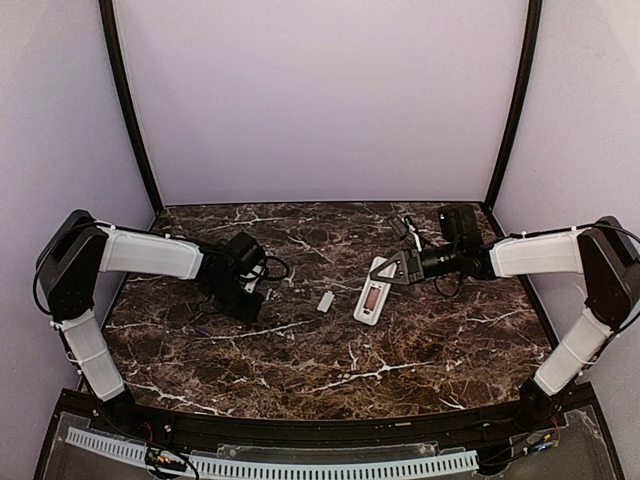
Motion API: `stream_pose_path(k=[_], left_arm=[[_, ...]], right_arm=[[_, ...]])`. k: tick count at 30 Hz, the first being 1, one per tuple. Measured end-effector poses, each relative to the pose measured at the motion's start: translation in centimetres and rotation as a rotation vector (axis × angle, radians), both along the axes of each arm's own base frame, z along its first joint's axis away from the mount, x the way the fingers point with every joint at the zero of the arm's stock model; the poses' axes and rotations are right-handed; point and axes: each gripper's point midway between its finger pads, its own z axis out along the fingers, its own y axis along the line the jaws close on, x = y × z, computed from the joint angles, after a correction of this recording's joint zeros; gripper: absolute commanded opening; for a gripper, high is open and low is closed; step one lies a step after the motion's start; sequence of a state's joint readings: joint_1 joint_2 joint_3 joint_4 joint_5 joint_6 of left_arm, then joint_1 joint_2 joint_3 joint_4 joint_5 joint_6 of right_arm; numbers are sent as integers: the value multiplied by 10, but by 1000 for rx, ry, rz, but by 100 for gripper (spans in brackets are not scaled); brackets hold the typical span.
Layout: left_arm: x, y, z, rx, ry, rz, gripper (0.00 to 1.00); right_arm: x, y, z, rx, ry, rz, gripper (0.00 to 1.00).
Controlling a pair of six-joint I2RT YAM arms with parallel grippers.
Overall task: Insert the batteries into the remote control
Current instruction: Move the battery to the center of the board, then pick up the battery from the center of the board, then place the battery in the battery compartment.
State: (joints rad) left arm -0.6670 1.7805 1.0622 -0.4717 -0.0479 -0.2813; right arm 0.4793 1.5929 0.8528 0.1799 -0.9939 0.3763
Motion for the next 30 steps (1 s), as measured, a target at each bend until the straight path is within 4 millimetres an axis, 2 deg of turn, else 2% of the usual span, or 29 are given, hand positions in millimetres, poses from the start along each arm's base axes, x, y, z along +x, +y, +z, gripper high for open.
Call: stream_pose_path(k=[5,9,12,19,23,30], left_arm=[[0,2,0,14,2,0,3],[-1,0,2,0,1,-5,0],[0,-6,10,-46,-20,-13,1],[6,-32,62,-242,-159,-65,0],[0,-61,98,-373,-262,-144,0],[-24,-119,156,-606,-439,-313,1]], right_arm=[[0,0,0,0,2,-2,0],[3,2,3,13,6,-9,0],[6,3,3,27,18,-18,0],[10,5,5,47,44,-37,0],[13,7,10,70,58,-54,0],[14,18,19,111,94,-81,0]])
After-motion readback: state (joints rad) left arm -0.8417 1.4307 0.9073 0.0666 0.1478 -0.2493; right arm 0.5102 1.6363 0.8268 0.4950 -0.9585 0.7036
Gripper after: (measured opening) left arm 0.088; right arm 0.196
